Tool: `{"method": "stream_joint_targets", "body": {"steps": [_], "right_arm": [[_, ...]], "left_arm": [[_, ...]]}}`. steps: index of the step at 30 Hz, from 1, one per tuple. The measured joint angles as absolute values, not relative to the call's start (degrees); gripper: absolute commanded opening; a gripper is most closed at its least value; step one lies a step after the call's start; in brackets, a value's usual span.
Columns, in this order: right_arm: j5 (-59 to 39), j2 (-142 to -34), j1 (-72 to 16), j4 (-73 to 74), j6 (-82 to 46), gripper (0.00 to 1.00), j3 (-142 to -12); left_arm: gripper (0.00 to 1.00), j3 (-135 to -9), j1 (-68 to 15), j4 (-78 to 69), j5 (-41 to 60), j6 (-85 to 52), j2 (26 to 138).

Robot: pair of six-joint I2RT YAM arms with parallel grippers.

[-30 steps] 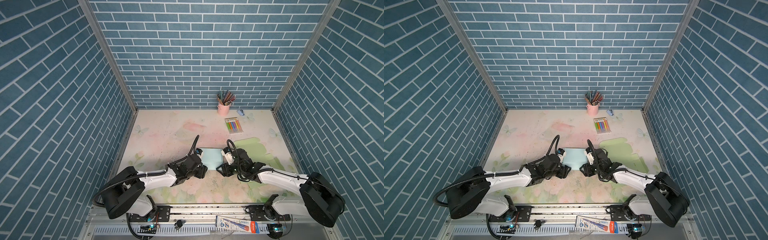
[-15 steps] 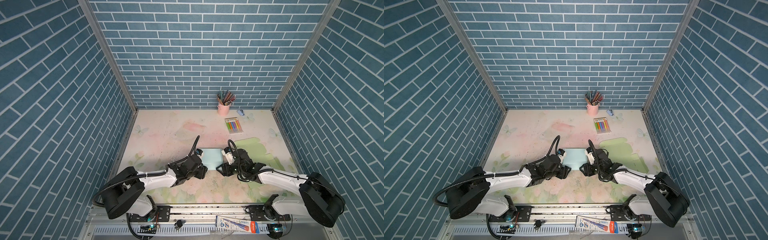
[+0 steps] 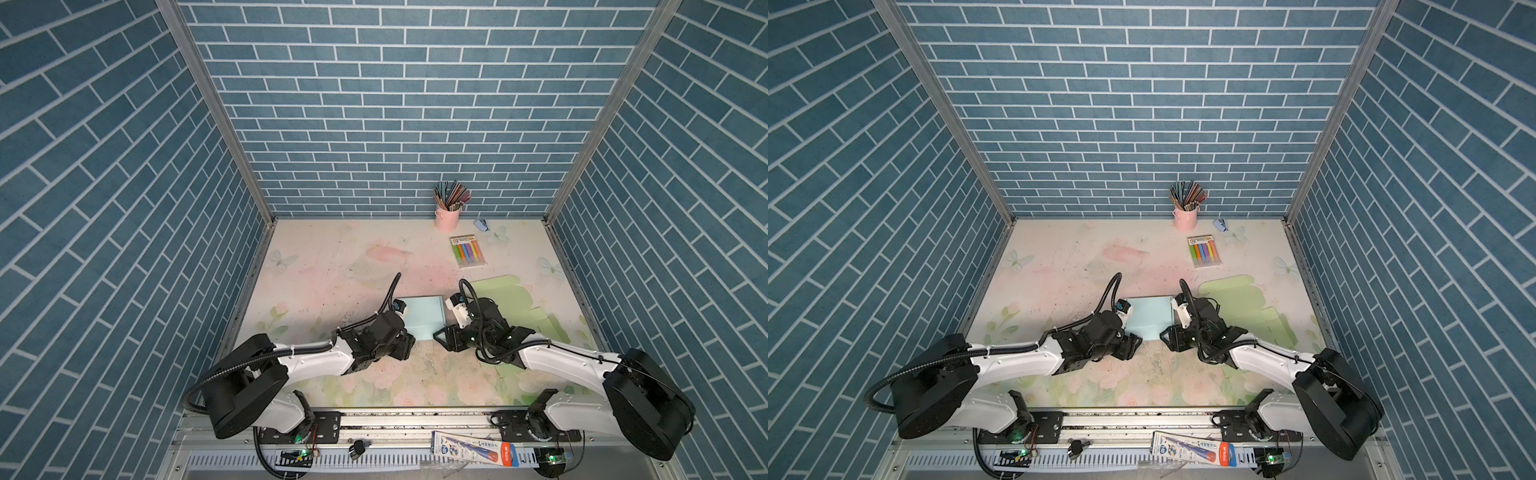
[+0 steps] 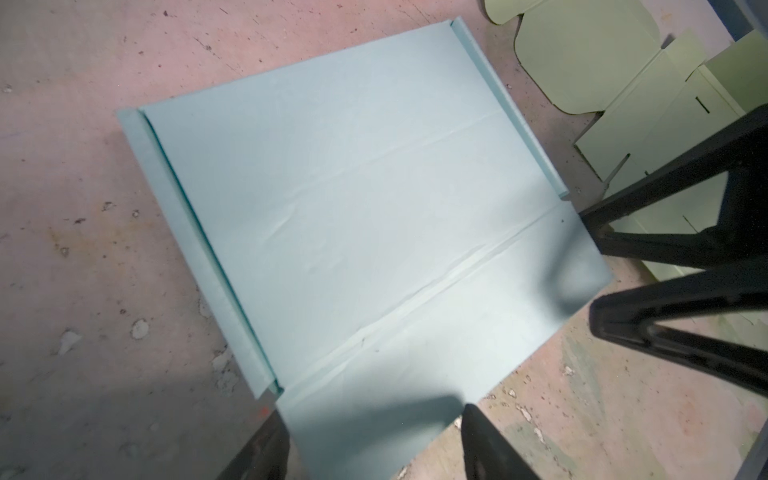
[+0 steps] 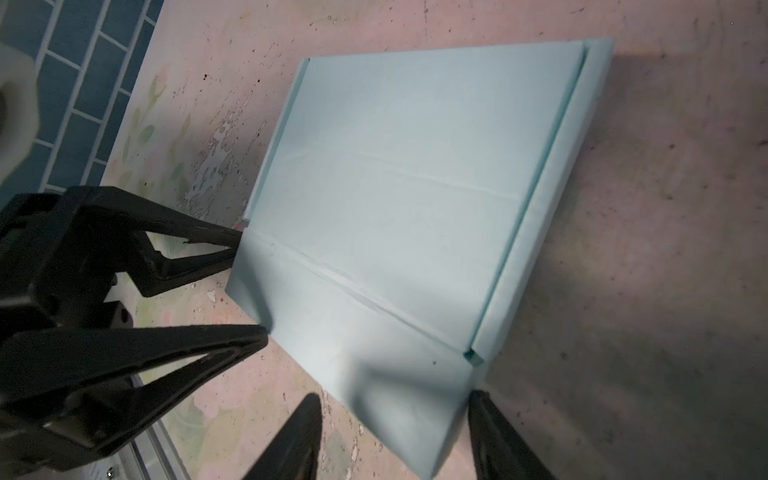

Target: Fold the paper box

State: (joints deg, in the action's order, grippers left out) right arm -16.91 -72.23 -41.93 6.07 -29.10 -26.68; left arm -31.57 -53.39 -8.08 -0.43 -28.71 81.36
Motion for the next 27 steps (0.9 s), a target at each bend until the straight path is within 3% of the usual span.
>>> {"method": "stream_joint_targets", "body": {"steps": [27], "right_arm": [[-16.5, -74.7, -40.3, 8.3, -28.2, 0.53, -26.3]], "left_arm": [[0.55, -31.1, -51.8, -9.8, -0.8, -28.7, 81.6]]}}
